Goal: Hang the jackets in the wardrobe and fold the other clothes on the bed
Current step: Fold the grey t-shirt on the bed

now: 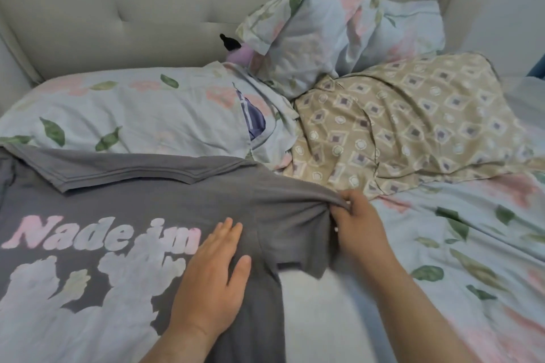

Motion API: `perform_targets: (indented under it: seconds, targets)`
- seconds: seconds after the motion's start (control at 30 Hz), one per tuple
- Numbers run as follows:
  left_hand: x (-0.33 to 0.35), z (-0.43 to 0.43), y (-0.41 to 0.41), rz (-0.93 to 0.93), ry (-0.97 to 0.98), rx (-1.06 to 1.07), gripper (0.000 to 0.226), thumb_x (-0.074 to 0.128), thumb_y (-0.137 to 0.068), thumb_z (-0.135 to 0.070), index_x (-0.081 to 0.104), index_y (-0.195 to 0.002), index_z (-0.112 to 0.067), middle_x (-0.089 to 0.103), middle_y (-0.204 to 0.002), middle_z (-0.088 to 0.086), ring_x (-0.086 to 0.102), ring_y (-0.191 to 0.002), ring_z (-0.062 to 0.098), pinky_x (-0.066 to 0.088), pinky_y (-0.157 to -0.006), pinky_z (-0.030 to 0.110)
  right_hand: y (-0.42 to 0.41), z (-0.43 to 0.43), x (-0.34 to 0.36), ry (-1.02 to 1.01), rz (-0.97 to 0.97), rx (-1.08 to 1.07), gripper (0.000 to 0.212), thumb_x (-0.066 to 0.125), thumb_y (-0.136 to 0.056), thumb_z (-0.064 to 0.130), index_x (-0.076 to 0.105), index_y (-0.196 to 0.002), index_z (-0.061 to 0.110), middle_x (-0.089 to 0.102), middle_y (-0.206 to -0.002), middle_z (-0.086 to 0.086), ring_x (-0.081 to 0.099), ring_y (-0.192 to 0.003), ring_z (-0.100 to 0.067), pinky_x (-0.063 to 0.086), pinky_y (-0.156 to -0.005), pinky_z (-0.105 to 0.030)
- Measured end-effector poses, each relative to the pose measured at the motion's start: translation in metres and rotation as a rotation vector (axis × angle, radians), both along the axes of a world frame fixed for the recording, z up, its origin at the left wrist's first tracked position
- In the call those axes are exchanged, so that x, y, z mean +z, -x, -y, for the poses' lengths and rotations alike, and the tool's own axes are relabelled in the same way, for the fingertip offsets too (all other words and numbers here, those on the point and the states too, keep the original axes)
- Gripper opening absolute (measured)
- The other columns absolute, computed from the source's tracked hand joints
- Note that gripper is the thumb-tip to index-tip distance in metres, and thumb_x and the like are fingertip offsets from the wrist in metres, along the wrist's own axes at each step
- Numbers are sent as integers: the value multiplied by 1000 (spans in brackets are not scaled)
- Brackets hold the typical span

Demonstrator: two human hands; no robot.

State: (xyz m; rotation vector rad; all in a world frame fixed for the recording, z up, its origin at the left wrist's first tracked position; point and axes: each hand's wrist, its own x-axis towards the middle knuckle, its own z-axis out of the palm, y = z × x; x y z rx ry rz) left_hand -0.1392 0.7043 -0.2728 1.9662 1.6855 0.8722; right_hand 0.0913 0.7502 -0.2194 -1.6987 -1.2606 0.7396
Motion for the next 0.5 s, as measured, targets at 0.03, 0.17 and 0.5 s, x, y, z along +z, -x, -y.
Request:
perform_targets:
  seconds: [0.03, 0.17, 0.5]
  targets:
    - [0, -1, -1, -39, -3, -7, 57, 40, -95, -44, 32, -150, -31, 17, -155, -21, 9, -145, -5, 3, -115, 12, -8, -7, 4, -30, -54, -75, 13, 58, -90, 9, 58, -87, 22, 67, -83, -1, 60, -77, -18, 46, -69, -32]
    - [0, -3, -4, -178, 17, -3, 62, 40, -92, -54, 31, -150, -36, 15, -159, -18, 2, -143, -6, 2, -117, 19, -22, -18, -5, -17, -784, -173, 17, 65, -92, 8, 58, -107, 8, 69, -91, -12, 66, -76, -21, 56, -69, -35]
    - [28, -37, -12, -268, -103, 73, 52, 30, -89, -55, 72, -99, -27, 67, -102, -11, 60, -98, 20, 43, -95, 36, -11, -14, -4, 70, -178, 42, 6, 69, -86, 27, 73, -82, 24, 74, -79, 8, 69, -78, -11, 56, -80, -42]
